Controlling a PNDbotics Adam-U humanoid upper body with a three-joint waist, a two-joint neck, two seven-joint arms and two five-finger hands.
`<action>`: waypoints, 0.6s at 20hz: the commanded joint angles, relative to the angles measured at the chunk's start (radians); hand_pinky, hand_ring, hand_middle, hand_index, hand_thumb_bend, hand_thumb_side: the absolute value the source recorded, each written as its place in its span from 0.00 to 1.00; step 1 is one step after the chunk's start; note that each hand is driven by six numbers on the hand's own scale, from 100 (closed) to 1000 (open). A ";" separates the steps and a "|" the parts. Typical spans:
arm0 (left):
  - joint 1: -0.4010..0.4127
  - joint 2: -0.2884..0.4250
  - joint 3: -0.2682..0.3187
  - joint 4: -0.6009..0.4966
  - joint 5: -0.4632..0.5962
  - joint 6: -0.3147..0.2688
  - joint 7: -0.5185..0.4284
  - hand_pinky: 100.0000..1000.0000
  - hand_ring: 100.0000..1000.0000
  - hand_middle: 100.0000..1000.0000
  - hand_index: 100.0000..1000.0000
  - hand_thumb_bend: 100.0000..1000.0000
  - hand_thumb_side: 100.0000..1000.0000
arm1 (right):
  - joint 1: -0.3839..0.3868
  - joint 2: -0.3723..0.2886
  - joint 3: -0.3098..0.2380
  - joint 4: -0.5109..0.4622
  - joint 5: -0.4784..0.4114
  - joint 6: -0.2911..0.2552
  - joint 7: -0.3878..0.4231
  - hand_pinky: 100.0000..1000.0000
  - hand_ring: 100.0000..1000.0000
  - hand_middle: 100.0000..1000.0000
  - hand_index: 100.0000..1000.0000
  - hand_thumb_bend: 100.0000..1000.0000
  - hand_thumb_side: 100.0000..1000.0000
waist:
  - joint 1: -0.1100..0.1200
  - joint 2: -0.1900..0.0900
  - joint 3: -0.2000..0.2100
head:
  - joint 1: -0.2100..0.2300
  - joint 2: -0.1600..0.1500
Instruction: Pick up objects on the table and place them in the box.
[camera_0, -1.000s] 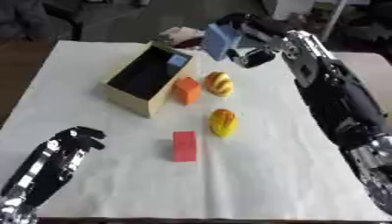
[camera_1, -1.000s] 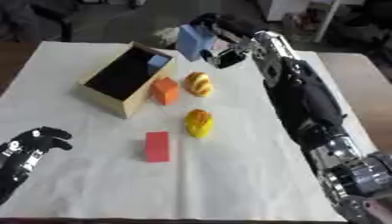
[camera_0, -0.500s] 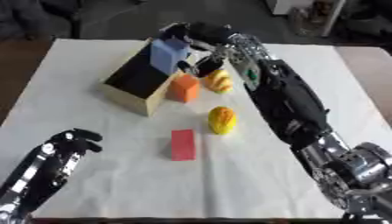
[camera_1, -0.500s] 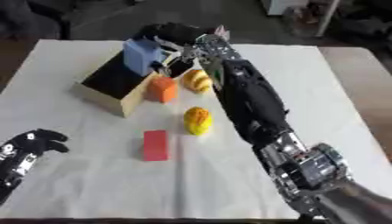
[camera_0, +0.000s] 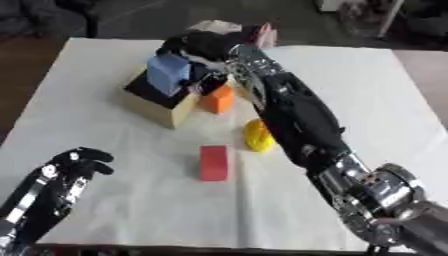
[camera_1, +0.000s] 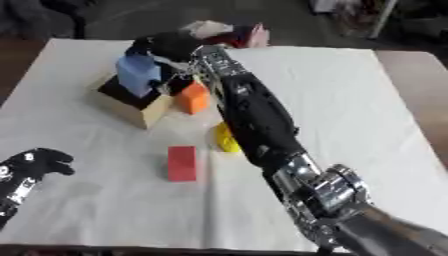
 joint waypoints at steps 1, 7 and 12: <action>-0.014 -0.001 -0.002 -0.020 0.008 -0.001 -0.005 0.80 0.62 0.64 0.71 0.00 0.72 | -0.018 0.001 0.002 -0.021 0.082 0.049 -0.071 0.86 0.85 0.86 0.98 0.34 0.49 | 0.003 -0.011 0.002 | -0.004 0.005; -0.016 -0.001 -0.002 -0.018 0.009 -0.001 -0.005 0.80 0.62 0.64 0.71 0.00 0.72 | -0.015 -0.006 -0.005 -0.017 0.155 0.124 -0.174 0.85 0.83 0.89 0.99 0.27 0.37 | -0.003 -0.013 -0.001 | -0.002 0.005; -0.013 0.003 0.004 -0.016 0.007 0.000 0.000 0.80 0.62 0.64 0.71 0.00 0.72 | -0.015 -0.054 -0.069 0.025 -0.038 0.192 -0.095 0.84 0.79 0.85 0.98 0.00 0.09 | -0.013 -0.018 -0.012 | 0.003 0.005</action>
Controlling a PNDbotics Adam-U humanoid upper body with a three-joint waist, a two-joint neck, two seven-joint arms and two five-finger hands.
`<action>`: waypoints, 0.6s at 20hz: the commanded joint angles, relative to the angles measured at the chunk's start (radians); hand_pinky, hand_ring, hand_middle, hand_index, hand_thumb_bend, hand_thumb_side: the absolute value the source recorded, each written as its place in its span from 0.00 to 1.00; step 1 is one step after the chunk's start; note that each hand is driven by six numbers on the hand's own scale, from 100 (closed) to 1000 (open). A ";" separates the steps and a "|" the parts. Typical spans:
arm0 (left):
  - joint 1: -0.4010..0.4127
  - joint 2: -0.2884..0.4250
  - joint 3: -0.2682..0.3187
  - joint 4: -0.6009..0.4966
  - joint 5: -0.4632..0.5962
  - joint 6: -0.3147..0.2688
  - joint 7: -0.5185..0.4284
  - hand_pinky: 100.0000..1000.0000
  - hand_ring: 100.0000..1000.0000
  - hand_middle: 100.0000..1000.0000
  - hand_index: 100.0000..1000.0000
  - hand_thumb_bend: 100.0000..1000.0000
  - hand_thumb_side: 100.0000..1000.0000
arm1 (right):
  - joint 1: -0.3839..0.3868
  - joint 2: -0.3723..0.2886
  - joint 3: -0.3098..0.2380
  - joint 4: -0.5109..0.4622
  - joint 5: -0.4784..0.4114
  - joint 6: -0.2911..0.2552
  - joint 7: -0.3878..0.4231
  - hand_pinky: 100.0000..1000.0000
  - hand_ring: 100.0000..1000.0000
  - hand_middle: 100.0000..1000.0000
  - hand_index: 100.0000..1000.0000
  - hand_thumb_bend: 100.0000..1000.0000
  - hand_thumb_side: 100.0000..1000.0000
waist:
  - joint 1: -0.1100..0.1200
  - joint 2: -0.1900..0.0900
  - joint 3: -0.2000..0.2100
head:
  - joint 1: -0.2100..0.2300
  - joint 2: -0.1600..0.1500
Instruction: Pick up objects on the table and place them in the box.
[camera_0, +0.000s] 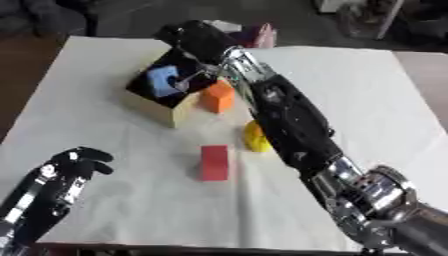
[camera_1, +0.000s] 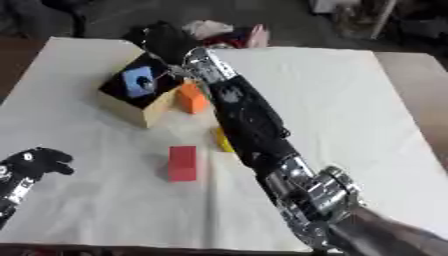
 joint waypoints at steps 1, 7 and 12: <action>-0.010 0.009 0.005 -0.016 0.003 -0.002 0.004 0.80 0.62 0.64 0.71 0.00 0.72 | -0.020 -0.062 -0.048 0.019 -0.170 0.031 0.078 0.84 0.78 0.85 0.98 0.00 0.09 | 0.001 -0.018 -0.007 | 0.005 0.005; -0.003 0.019 0.009 -0.011 -0.002 -0.002 0.008 0.80 0.62 0.63 0.71 0.00 0.72 | -0.010 -0.170 -0.097 0.037 -0.415 0.140 0.206 0.84 0.78 0.85 0.97 0.00 0.06 | -0.014 -0.028 -0.026 | 0.022 0.005; 0.005 0.022 0.012 -0.009 -0.006 -0.003 0.012 0.80 0.62 0.64 0.71 0.00 0.72 | 0.014 -0.204 -0.086 0.082 -0.383 0.172 0.310 0.86 0.83 0.88 0.98 0.00 0.30 | -0.015 -0.034 -0.038 | 0.035 0.005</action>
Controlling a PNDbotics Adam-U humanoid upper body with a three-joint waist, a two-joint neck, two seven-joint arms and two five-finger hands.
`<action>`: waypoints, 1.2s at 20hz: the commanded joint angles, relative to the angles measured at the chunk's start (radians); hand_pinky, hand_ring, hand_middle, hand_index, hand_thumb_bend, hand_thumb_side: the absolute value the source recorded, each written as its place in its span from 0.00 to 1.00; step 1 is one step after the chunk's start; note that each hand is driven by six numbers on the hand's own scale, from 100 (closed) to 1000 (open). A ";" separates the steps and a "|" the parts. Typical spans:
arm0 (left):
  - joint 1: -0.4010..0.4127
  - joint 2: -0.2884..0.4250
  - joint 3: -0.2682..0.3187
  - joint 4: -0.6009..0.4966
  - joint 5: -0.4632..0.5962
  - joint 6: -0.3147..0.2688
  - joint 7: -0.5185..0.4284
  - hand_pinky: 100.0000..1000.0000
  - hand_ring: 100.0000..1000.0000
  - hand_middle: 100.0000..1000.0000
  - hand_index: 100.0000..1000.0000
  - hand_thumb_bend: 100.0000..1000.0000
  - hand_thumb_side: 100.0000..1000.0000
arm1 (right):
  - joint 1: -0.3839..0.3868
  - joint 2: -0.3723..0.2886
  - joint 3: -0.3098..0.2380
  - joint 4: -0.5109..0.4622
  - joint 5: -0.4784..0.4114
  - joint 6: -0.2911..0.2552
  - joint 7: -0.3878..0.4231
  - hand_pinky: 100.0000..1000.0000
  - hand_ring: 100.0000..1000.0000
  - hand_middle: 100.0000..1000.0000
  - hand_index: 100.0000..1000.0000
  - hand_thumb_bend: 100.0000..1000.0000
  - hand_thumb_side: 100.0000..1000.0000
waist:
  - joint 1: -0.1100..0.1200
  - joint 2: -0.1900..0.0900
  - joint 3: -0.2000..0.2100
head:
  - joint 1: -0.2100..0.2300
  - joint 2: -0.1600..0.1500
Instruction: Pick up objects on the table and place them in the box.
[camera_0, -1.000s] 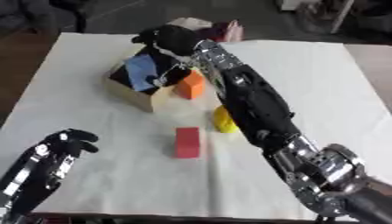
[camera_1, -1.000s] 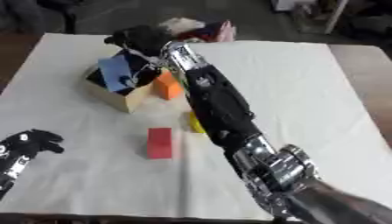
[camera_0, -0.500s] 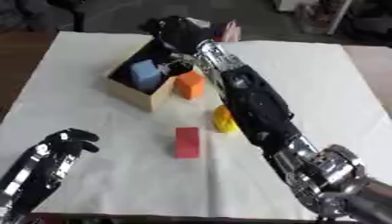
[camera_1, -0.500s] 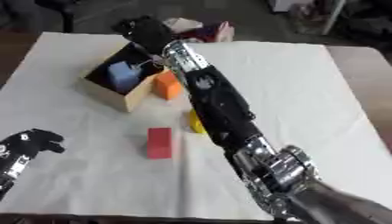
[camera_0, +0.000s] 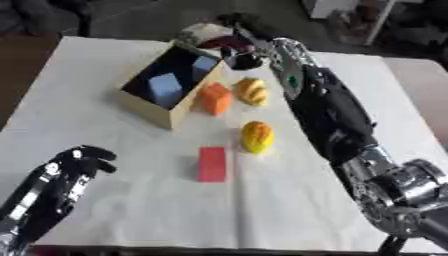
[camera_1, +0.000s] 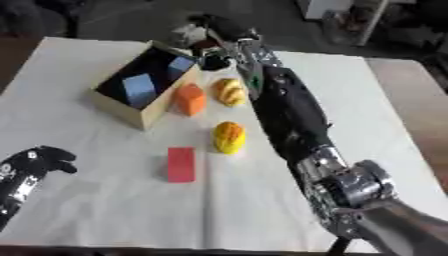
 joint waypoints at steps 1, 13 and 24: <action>-0.003 0.016 0.009 -0.009 -0.001 -0.002 0.005 0.80 0.62 0.64 0.71 0.00 0.72 | -0.011 -0.040 0.002 0.017 0.031 0.003 0.075 0.86 0.85 0.90 0.98 0.00 0.35 | 0.005 -0.016 -0.003 | 0.009 0.005; 0.003 0.014 0.011 -0.010 -0.003 -0.002 0.008 0.80 0.62 0.63 0.71 0.00 0.73 | 0.020 -0.026 -0.005 0.072 0.212 -0.017 0.197 0.87 0.89 0.92 0.98 0.00 0.47 | 0.016 -0.014 -0.011 | 0.017 0.005; 0.003 0.009 0.010 -0.010 -0.003 -0.002 0.007 0.80 0.62 0.63 0.71 0.00 0.73 | 0.060 0.054 0.012 0.115 0.313 0.013 0.076 0.84 0.83 0.74 0.90 0.00 0.28 | 0.024 -0.008 -0.009 | 0.009 0.005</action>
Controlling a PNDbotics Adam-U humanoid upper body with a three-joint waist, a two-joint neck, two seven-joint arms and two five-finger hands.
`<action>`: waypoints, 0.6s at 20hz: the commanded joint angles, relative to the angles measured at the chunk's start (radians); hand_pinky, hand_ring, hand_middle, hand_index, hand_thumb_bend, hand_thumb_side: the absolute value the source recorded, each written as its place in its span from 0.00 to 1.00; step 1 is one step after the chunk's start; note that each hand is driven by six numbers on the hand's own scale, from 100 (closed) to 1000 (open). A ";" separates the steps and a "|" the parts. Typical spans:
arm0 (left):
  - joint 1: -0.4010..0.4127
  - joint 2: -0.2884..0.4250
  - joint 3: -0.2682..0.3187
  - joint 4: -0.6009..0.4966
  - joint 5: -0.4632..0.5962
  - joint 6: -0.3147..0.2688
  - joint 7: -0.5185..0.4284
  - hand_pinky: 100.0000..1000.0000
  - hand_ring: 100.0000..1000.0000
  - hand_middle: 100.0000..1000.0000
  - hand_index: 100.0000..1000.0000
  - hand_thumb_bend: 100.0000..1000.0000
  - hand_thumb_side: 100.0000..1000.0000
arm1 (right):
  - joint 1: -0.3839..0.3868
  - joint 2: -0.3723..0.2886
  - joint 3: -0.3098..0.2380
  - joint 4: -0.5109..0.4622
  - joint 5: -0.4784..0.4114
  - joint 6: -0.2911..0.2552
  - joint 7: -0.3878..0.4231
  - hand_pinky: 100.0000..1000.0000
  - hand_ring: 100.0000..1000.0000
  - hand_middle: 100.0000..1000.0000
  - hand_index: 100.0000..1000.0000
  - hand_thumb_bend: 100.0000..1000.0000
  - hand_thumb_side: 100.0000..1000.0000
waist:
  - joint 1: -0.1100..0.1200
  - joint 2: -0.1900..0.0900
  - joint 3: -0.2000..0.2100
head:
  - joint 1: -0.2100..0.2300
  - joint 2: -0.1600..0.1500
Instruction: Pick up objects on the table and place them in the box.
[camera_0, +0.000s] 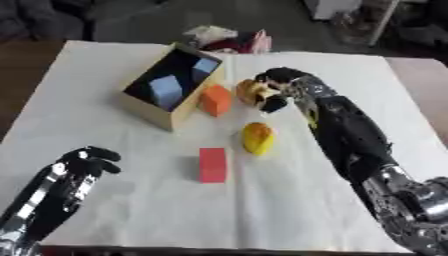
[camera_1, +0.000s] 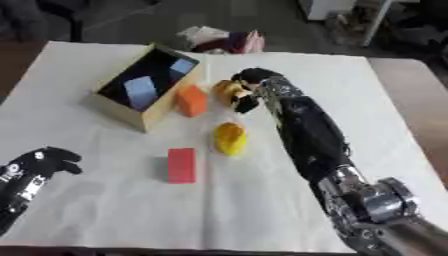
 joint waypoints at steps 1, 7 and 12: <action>-0.008 0.009 0.006 -0.014 -0.001 -0.001 0.002 0.80 0.62 0.63 0.71 0.00 0.73 | -0.005 0.016 0.009 -0.001 -0.023 -0.028 0.000 0.84 0.81 0.68 0.86 0.00 0.22 | 0.005 -0.008 0.001 | -0.004 0.005; -0.009 0.008 0.007 -0.014 0.000 -0.001 0.002 0.80 0.62 0.63 0.71 0.00 0.73 | 0.000 0.027 0.019 -0.051 -0.082 -0.024 -0.108 0.74 0.62 0.28 0.46 0.00 0.00 | 0.003 -0.009 0.003 | -0.004 0.005; -0.010 0.010 0.007 -0.014 0.001 -0.001 0.003 0.80 0.62 0.63 0.71 0.00 0.73 | -0.012 0.016 0.021 -0.087 -0.145 0.005 -0.235 0.70 0.53 0.16 0.35 0.00 0.00 | 0.000 -0.012 0.004 | -0.001 0.005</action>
